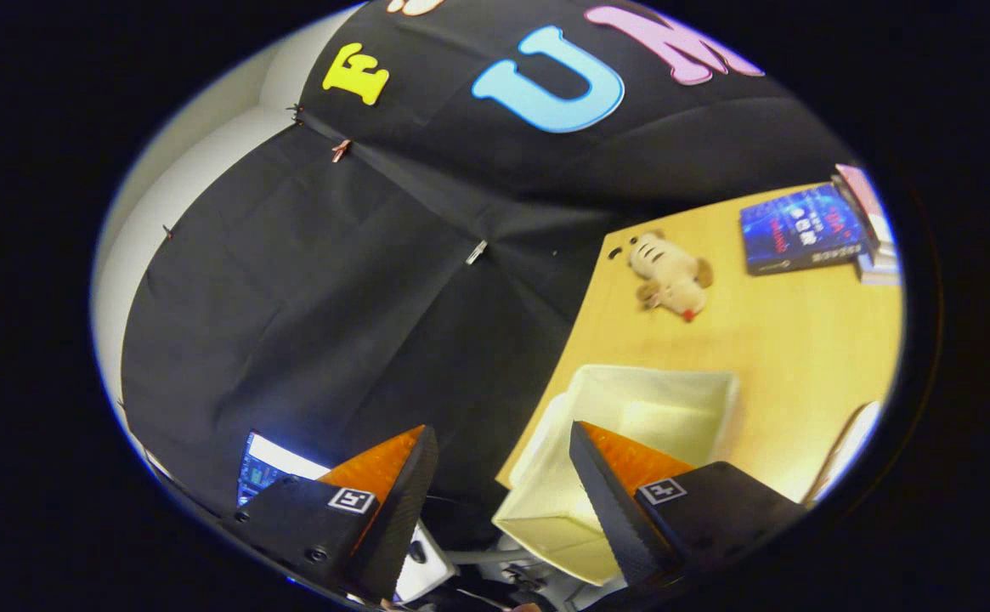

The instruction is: Open the storage box then place both shoes into the box .Put the left shoe in first, then the right shoe, with the right side of both shoes facing outward in a uniform manner.

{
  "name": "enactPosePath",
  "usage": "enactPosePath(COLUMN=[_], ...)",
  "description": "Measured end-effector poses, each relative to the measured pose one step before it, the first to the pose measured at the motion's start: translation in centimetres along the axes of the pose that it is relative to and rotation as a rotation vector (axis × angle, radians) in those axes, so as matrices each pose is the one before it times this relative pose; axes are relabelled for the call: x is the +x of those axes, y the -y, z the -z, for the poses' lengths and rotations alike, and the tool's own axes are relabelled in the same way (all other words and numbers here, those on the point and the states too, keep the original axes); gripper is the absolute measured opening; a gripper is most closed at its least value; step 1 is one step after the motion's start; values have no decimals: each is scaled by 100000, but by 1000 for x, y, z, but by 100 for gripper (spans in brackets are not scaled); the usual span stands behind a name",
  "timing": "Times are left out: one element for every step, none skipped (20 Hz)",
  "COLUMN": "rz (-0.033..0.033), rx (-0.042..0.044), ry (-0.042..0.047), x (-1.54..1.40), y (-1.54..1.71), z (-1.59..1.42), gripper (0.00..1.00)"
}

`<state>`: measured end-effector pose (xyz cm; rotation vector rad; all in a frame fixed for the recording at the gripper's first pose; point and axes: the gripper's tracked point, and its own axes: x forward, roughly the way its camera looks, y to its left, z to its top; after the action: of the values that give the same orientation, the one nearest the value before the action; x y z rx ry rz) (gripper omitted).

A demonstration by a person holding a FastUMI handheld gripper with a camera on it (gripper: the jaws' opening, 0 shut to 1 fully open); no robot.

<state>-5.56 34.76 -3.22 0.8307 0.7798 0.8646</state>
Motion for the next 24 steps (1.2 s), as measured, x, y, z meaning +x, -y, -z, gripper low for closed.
enactPosePath(rz=[4383, 5007, 5226, 5428, 4978, 4887, 5089, 4574, 4312, 4532, 4358, 4326, 3463, 2856, 1663, 1120, 717, 692, 769, 595, 293, -240, -196, 651], rx=[-4596, -4521, -4122, -3485, -2923, -2501, -1129, 607, 740, 538, -218, -746, -1174, -908, -320, 385, 608, 136, -213, -136, 283, 1015, 1099, 951], ry=[2347, 1990, 1299, 780, 579, 108, -515, -1080, -1198, -1431, -2865, -3575, -4193, -4317, -3881, -3788, -3535, -3228, -3360, -3206, -3158, -2388, -2272, -1935], x=[-1415, -1248, -1234, -1224, -952, -1340, -1094, -1030, -469, -224, 79, 201, 20, 587, 760, 579, 626, 938, 1199, 1042, 918, 843, 973, 900], y=[1561, 1723, 1738, 1981, 2018, 2302, 2470, 2565, 2366, 2336, 2354, 2069, 1782, 1582, 1001, 532, 557, 446, 592, 425, 192, 13, 70, 204], z=[-414, -491, -477, -362, -123, 139, 302, 848, 729, 821, 1225, 1500, 1778, 1682, 1362, 1150, 1335, 1142, 1139, 894, 975, 624, 556, 395], gripper=[96, 96, 97, 98, 98, 98, 98, 98, 98, 98, 98, 98, 98, 98, 98, 97, 97, 96, 94, 87, 84, 81, 79, 75])
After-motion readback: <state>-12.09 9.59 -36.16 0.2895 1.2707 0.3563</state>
